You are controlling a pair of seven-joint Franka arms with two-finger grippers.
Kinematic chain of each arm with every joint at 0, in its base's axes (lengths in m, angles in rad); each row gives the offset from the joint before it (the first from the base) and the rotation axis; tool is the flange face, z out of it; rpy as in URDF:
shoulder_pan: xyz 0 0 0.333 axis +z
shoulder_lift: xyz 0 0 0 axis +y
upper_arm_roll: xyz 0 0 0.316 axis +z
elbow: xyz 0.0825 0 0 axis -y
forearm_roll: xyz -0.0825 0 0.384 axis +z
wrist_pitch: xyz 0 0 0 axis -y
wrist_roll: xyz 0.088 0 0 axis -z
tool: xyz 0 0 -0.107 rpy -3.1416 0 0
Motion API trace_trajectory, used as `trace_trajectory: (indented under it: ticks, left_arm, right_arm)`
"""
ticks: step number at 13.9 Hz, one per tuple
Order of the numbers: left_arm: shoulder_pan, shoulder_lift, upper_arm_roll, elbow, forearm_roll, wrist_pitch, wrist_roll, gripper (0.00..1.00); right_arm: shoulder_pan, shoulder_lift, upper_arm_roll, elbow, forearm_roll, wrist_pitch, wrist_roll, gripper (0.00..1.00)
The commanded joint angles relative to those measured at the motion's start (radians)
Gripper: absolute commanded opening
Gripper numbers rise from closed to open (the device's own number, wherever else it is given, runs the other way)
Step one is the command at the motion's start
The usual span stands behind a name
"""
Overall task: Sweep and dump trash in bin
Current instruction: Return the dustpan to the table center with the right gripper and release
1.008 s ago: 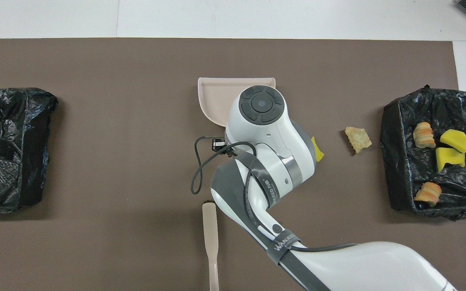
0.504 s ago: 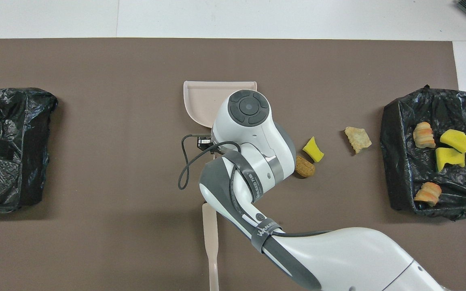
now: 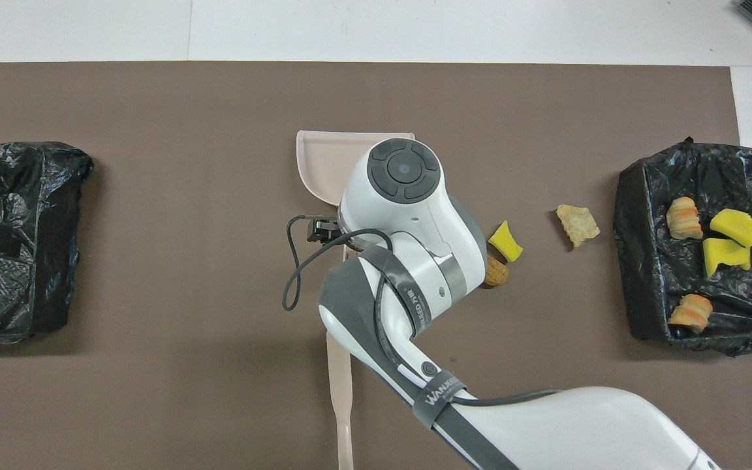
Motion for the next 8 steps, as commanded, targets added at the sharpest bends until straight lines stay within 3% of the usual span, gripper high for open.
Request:
trace_trajectory:
  ticks: [1, 8]
  left_arm:
    - [-0.005, 0.0, 0.002, 0.005, 0.014, 0.024, 0.013, 1.0]
    - [-0.026, -0.002, -0.014, -0.016, 0.008, 0.042, -0.001, 1.0]
  right_arm:
    - [-0.011, -0.1, 0.004, -0.068, 0.011, -0.049, -0.003, 1.0]
    - [0.041, -0.352, 0.006, -0.404, 0.033, -0.011, 0.018, 1.0]
